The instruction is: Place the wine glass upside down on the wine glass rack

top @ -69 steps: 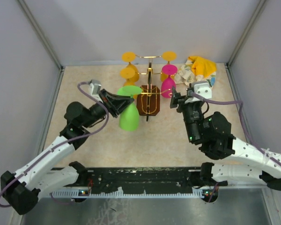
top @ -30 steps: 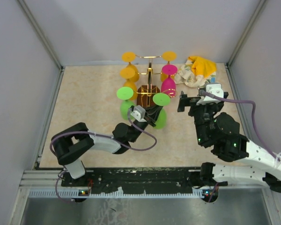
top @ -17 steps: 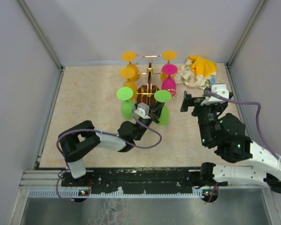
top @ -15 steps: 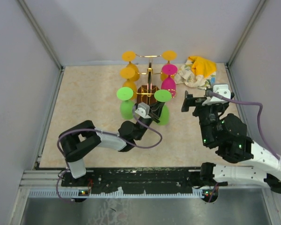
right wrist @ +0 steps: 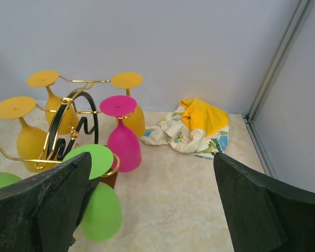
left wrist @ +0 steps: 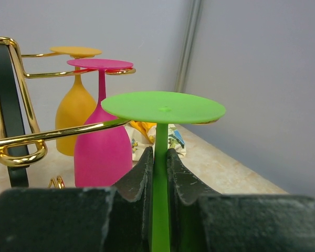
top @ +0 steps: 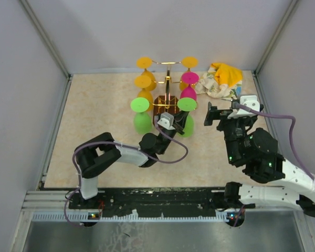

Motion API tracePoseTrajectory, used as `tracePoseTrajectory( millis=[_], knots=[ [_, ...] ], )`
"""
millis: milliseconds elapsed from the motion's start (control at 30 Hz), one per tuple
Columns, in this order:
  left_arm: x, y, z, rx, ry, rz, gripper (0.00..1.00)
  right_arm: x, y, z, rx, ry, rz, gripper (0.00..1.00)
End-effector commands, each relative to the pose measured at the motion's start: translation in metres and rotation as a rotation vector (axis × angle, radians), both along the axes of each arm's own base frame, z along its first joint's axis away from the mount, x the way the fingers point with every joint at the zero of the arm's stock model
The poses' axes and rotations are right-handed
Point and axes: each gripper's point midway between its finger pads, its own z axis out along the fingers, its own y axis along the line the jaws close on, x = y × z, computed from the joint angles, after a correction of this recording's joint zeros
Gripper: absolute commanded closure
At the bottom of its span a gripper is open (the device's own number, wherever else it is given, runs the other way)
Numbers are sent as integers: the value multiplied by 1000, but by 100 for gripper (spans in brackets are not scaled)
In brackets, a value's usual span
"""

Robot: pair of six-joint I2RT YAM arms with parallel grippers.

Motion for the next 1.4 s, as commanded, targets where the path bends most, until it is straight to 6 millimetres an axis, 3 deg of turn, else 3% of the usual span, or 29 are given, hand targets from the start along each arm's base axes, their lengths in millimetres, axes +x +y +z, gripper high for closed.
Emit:
tracePoseTrajectory(
  millis=[0, 300, 1133, 1367],
  knots=[
    [-8, 19, 58, -244, -125, 24, 100, -2, -5, 2, 5, -8, 4, 1],
    [-5, 8, 64, -251, -151, 24, 100, -2, -5, 2, -3, -9, 9, 1],
    [-23, -46, 53, -146, -192, -205, 100, -2, -3, 0, -4, -8, 8, 1],
    [-22, -52, 47, -130, -186, -221, 100, -2, -3, 0, -4, -5, 7, 1]
  ],
)
